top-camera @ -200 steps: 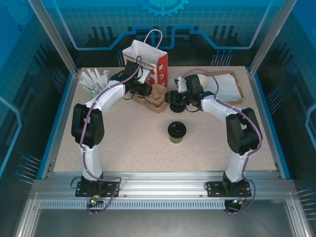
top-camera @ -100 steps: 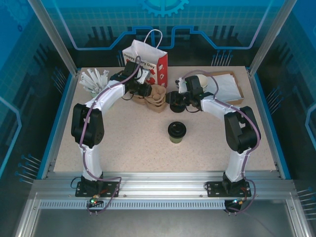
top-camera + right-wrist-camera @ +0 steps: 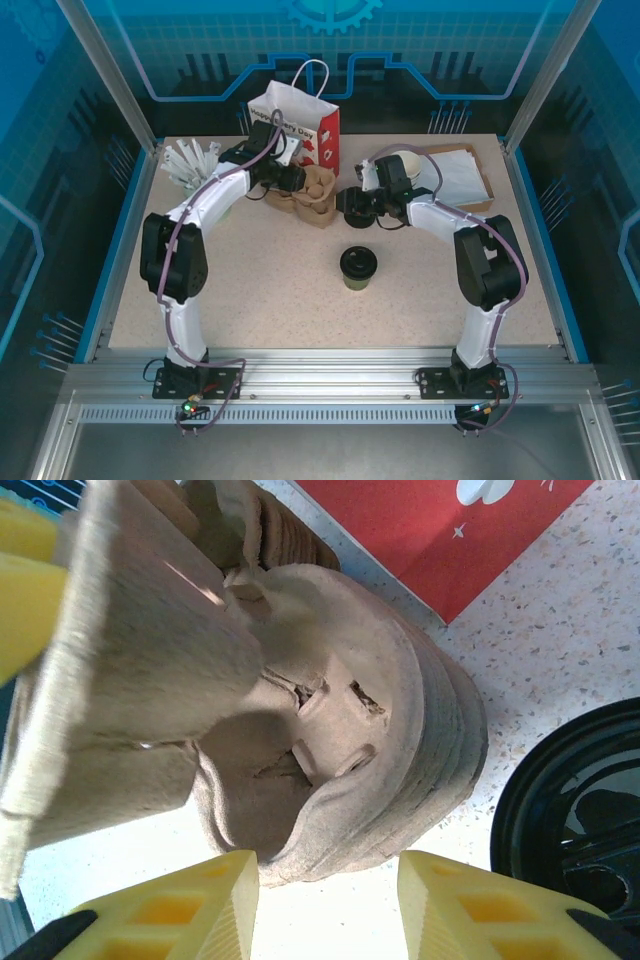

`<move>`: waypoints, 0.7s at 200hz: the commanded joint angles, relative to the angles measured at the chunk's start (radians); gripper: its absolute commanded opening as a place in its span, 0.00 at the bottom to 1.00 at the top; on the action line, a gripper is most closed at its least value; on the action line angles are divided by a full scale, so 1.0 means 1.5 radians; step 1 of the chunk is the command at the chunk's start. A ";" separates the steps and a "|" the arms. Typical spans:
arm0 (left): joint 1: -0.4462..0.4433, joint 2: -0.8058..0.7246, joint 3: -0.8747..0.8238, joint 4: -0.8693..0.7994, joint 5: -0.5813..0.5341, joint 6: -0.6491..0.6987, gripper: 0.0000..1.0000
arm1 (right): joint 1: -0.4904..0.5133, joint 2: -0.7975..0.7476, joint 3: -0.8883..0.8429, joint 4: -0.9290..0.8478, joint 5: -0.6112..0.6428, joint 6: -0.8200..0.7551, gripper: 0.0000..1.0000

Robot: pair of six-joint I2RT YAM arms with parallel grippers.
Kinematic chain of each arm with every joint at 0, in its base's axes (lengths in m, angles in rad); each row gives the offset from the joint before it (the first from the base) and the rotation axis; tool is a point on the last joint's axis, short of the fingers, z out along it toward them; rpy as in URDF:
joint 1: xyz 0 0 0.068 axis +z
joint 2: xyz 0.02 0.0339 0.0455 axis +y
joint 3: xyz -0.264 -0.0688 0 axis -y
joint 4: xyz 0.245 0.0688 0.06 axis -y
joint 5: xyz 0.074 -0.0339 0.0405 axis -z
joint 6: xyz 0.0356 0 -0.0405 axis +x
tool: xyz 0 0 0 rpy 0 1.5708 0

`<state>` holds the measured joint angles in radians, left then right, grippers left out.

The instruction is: Pack the takeout coffee

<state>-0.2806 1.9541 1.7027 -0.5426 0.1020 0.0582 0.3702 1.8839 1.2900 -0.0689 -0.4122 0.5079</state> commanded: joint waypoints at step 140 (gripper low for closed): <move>-0.243 -0.452 -0.515 0.017 -0.304 -0.339 0.42 | 0.013 -0.420 -0.106 -0.258 0.149 -0.150 0.43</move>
<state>-0.5549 1.3029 1.0355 -0.4744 -0.2195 -0.2543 0.3798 1.2877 1.1587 -0.3710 -0.2340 0.3237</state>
